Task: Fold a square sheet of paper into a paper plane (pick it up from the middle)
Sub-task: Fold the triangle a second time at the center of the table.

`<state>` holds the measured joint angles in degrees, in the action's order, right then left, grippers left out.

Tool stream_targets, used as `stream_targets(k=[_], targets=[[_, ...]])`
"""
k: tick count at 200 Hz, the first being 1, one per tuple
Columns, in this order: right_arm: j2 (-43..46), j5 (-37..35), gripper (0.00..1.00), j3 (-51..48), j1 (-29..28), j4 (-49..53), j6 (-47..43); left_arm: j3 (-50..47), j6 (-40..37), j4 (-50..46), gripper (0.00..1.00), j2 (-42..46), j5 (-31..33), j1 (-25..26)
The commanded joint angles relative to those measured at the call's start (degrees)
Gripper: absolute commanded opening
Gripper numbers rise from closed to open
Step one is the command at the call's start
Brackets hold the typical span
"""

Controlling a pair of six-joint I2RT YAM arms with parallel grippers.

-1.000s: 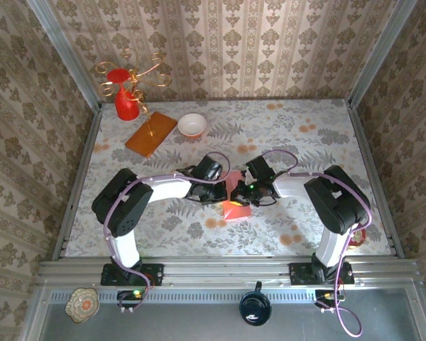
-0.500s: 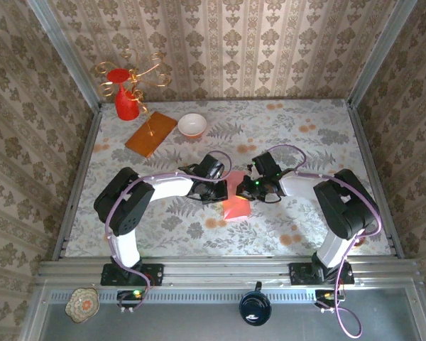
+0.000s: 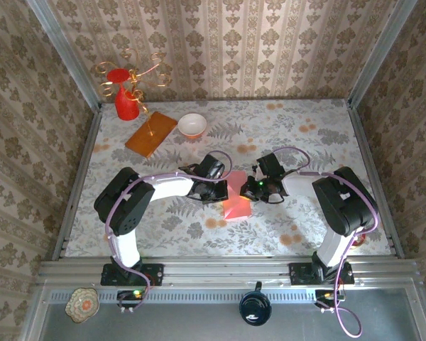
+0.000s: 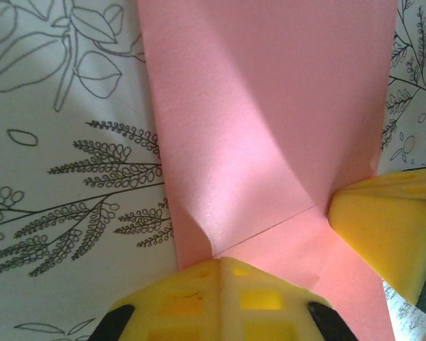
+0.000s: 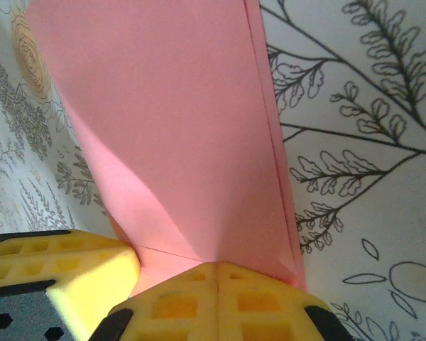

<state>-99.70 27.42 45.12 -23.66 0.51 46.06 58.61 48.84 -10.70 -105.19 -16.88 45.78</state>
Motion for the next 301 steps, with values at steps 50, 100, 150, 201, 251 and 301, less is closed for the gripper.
stream_targets(k=[50,100,150,201,251,301], targets=[[8.38,-0.75,0.04,-1.27,-0.41,2.25,-2.91,1.06,-1.1,-4.42,0.0,-2.22,2.12,0.45],[4.42,3.14,0.03,-1.44,-2.89,-0.51,-1.73,1.29,-0.85,-3.98,0.0,-2.31,1.42,0.45],[0.0,0.93,0.01,-0.38,-2.08,3.52,-2.12,1.24,-1.02,-3.09,0.0,-0.54,1.45,0.6],[-2.16,-0.56,0.0,-1.47,0.1,5.89,-2.51,0.1,-0.66,-0.07,0.04,5.63,3.45,2.66],[-3.13,-1.06,0.0,-0.85,0.19,7.63,-3.09,-2.97,3.77,5.32,0.12,6.92,1.85,5.7],[-3.85,-1.66,0.0,-0.45,0.18,8.71,-3.0,-3.28,5.63,5.23,0.07,3.53,0.54,8.31]])
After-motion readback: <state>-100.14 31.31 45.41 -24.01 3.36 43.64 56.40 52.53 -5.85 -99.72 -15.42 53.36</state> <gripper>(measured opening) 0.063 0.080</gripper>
